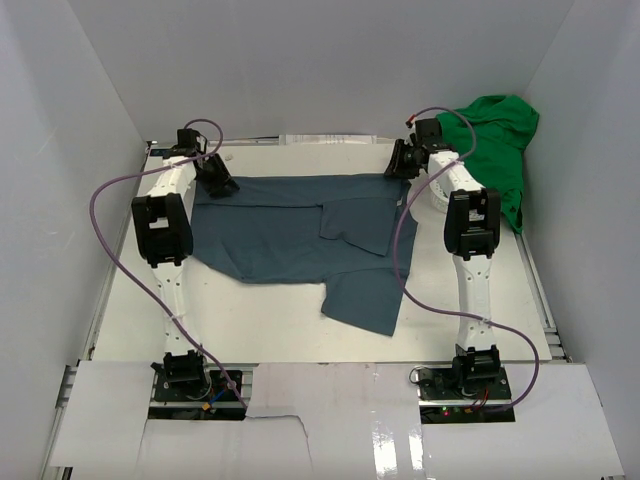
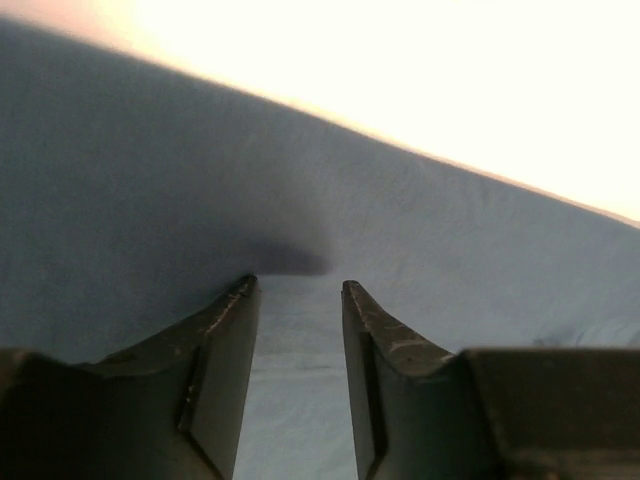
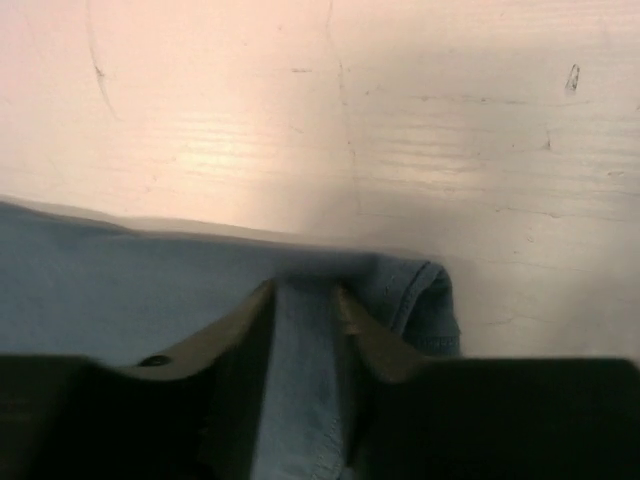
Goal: Fold and stack the t-shirts
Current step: Fold the flattened tshirt in 1/3 of the way, then grap the side of the flattened tshirt closest away from the robot with both arms
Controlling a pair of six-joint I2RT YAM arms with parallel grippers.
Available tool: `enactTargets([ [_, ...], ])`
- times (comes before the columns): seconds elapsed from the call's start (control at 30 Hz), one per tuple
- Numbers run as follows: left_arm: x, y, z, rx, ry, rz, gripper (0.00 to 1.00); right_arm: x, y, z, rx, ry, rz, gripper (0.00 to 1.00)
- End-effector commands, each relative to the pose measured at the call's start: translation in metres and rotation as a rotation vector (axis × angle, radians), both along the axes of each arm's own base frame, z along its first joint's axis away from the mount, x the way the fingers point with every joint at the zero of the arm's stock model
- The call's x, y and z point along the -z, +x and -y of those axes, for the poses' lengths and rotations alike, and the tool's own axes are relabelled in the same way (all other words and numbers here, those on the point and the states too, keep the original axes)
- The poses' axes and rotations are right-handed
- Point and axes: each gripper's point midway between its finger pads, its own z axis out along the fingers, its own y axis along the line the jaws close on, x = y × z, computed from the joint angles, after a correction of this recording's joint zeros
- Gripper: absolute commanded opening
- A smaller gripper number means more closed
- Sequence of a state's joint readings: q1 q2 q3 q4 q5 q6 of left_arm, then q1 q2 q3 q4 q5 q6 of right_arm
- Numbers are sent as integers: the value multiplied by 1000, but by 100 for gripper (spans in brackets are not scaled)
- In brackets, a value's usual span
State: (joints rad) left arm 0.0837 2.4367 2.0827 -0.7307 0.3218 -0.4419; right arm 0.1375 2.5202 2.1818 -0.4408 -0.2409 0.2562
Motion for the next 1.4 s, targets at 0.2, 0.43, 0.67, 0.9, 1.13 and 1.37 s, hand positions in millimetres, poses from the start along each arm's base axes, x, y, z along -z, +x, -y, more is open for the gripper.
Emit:
enactTargets([
  [0.2,-157,-69,0,-22,36,259,53,-165,-36,-23,-79,36,287,65],
  [0.43,-138,-161,2,-23,70,218,53,-149,-207,-37,-88,121,151,67],
  [0.67,-87,-194,8,-18,30,112,52,-79,-355,-32,-26,171,-92,65],
  [0.9,-89,-182,0,-43,33,135,53,-46,-436,-20,63,287,-222,65],
  [1.13,-93,-175,-2,-50,32,149,53,-14,-471,-13,109,314,-349,65],
  [1.37,-90,-173,-4,-62,32,150,53,7,-493,-11,163,368,-412,63],
])
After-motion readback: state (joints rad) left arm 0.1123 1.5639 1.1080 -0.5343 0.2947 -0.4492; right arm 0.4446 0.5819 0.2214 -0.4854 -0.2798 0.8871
